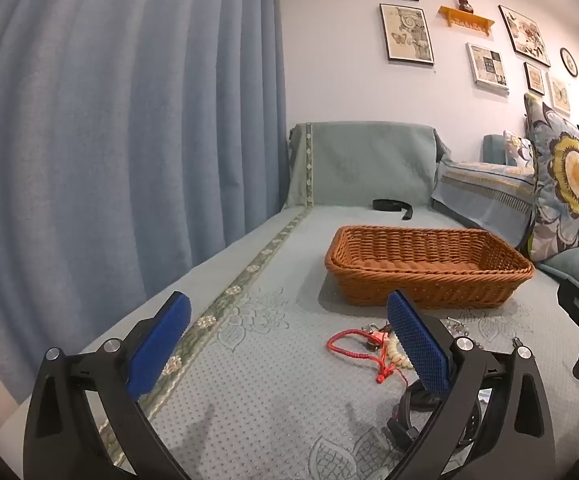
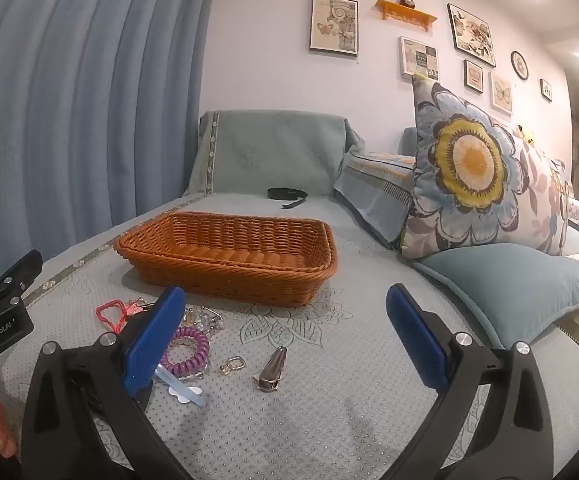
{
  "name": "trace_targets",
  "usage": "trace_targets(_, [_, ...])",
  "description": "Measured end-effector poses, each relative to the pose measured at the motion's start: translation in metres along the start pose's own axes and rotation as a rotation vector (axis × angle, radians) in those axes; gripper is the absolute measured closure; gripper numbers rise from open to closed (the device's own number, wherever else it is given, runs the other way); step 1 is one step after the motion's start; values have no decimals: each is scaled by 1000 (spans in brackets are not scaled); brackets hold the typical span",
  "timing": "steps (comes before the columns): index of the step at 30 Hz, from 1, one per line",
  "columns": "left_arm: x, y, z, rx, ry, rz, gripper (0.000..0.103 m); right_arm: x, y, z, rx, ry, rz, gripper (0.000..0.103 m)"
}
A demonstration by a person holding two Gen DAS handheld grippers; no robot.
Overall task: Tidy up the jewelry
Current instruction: 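Reach the left gripper toward the black watch while the right gripper approaches the silver clip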
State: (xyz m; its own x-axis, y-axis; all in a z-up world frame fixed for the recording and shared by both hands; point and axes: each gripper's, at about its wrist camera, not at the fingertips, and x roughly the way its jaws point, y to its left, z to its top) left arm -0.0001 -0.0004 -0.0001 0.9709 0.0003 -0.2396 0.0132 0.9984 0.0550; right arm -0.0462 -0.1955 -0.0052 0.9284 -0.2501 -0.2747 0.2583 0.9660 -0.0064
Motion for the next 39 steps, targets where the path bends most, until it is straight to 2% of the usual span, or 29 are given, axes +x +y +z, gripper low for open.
trace_targets(39, [1, 0, -1, -4, 3, -1, 8, 0, 2, 0, -14, 6, -2, 8])
